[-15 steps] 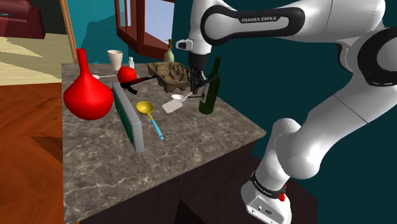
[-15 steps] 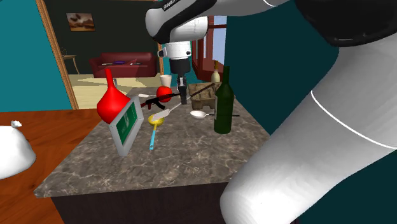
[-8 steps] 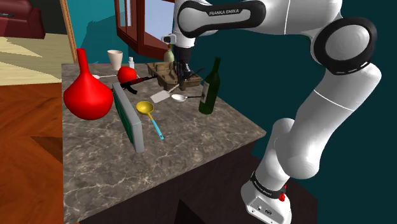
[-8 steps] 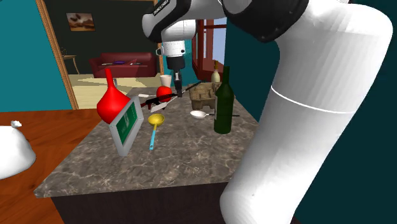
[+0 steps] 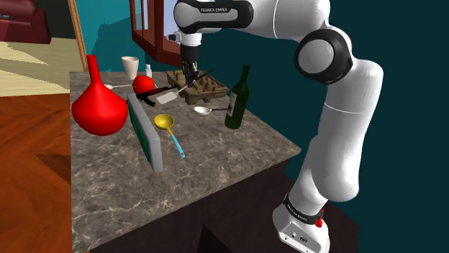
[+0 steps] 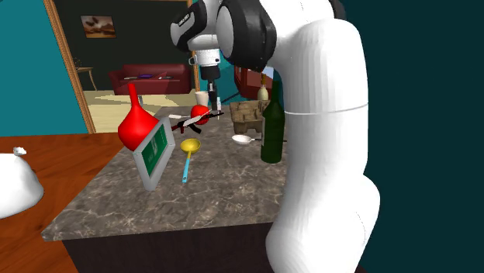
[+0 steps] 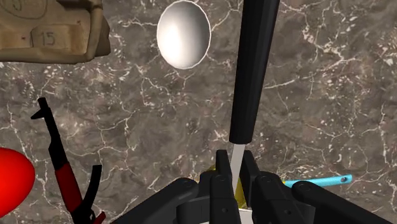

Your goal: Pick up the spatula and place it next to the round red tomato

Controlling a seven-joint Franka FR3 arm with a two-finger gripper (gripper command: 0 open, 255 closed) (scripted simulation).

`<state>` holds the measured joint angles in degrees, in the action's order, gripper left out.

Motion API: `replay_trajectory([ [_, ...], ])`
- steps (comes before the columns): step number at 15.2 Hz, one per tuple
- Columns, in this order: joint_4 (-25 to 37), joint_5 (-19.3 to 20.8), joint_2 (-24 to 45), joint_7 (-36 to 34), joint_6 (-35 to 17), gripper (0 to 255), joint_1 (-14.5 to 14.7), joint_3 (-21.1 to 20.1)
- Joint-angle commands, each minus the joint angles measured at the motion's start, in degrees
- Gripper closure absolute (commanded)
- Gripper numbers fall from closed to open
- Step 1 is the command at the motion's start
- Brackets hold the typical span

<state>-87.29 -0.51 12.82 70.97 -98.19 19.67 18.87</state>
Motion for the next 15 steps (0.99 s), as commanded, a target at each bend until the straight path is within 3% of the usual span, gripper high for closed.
replay_trajectory([
  [1, 7.59, -1.75, 5.53, 1.16, 2.25, 255, -1.23, 0.1],
  [5, 28.08, -5.52, 19.13, 3.05, 9.41, 255, -5.59, -0.31],
  [8, 55.67, -8.52, 34.99, 2.83, 20.81, 255, -11.5, -1.87],
  [10, 46.82, -7.77, 31.06, 3.12, 16.04, 255, -9.9, -1.58],
  [15, 36.42, -7.15, 27.47, 3.33, 9.4, 255, -8.11, -1.18],
])
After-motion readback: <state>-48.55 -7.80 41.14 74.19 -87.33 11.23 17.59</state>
